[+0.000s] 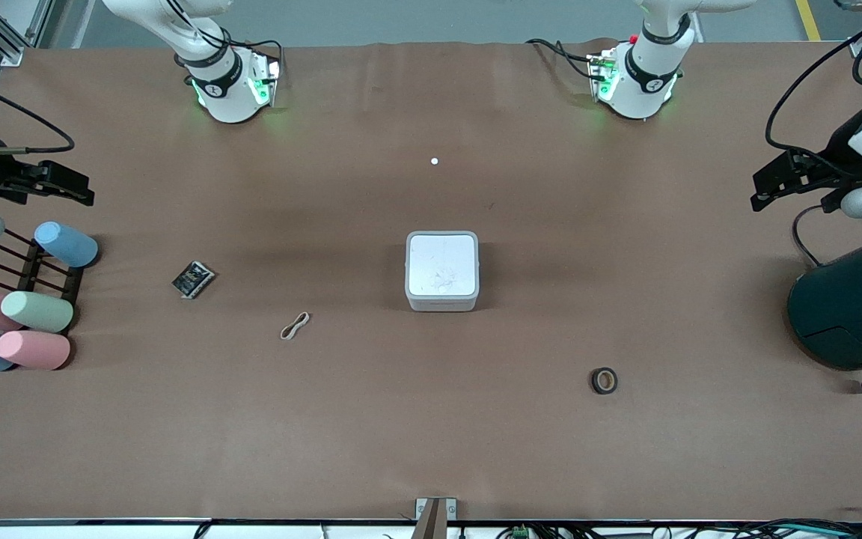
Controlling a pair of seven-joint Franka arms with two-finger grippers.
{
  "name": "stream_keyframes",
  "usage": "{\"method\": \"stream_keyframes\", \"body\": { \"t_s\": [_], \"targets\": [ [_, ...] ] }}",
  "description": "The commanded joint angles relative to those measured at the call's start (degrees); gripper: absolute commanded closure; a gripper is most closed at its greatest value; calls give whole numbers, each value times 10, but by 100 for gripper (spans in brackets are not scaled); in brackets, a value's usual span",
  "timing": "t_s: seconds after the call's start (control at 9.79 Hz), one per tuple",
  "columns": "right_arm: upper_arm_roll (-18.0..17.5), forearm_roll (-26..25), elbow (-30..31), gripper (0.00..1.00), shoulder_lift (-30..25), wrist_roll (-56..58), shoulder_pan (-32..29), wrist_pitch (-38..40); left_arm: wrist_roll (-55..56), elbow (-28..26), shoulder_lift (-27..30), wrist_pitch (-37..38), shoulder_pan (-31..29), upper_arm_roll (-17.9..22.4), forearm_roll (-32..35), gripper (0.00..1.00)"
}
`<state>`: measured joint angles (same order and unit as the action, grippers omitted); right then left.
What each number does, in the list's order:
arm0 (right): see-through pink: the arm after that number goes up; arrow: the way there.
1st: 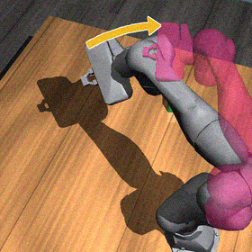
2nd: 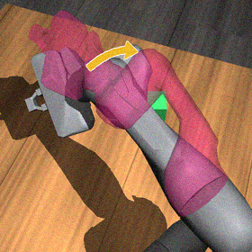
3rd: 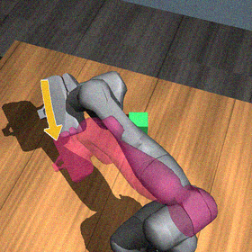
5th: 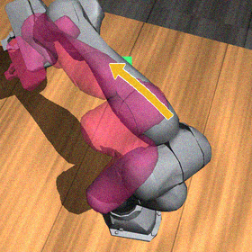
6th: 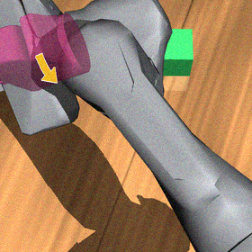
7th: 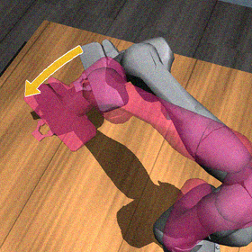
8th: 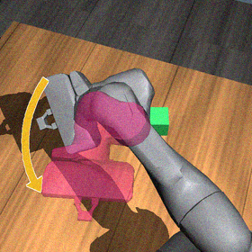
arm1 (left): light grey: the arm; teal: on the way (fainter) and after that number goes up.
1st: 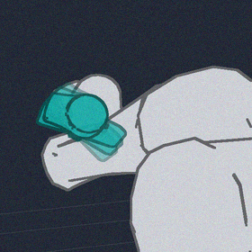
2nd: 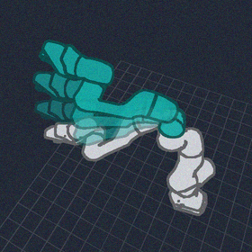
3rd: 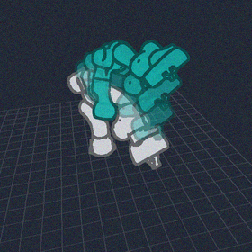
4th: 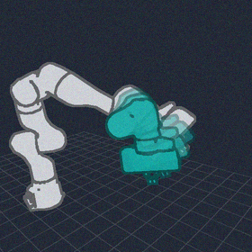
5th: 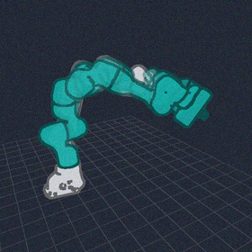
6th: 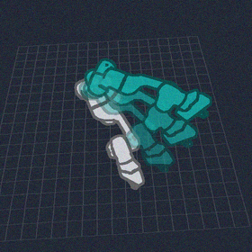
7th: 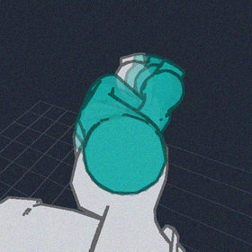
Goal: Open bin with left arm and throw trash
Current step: 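Flip open the bin lid with the left gripper while the right gripper reaches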
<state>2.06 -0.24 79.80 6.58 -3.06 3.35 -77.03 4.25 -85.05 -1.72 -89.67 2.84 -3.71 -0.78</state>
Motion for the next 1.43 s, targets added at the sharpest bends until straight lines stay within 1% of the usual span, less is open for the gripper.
{"method": "stream_keyframes", "body": {
  "t_s": [0.0,0.1,0.2,0.31,0.41,0.51,0.61,0.82,0.92,1.02,1.12,1.23,1.33],
  "targets": [
    [-3,1,-6,0,2,-7,-4,1,6,10,1,9,-1,-13,17,0],
    [-3,4,0,0,4,-7,-4,2,5,6,0,9,-1,-16,14,0],
    [-3,5,12,0,11,-8,-3,4,-3,7,-16,33,7,-24,8,0],
    [-3,16,25,0,15,-7,-4,0,-4,2,-38,48,22,-47,-7,14],
    [-3,23,57,0,25,-7,-4,-25,10,5,-76,37,38,-72,-38,60],
    [-3,24,119,0,24,-7,-11,-95,28,7,-118,-12,64,-87,-56,88],
    [-3,29,187,0,23,-7,-18,-181,71,7,-154,-81,93,-89,-84,100],
    [-2,30,278,0,23,-40,-28,-286,108,5,-230,-234,134,-90,-179,100],
    [-3,35,326,0,25,-48,-33,-347,136,4,-267,-314,164,-89,-203,100],
    [-3,38,372,0,25,-49,-32,-402,172,4,-296,-380,189,-89,-202,100],
    [-3,39,408,0,30,-49,-36,-435,206,4,-326,-431,214,-89,-201,100],
    [-3,39,437,0,39,-50,-42,-472,222,3,-345,-450,225,-89,-199,100],
    [-3,40,453,0,52,-66,-44,-501,241,2,-355,-451,233,-89,-198,100]
  ]
}}
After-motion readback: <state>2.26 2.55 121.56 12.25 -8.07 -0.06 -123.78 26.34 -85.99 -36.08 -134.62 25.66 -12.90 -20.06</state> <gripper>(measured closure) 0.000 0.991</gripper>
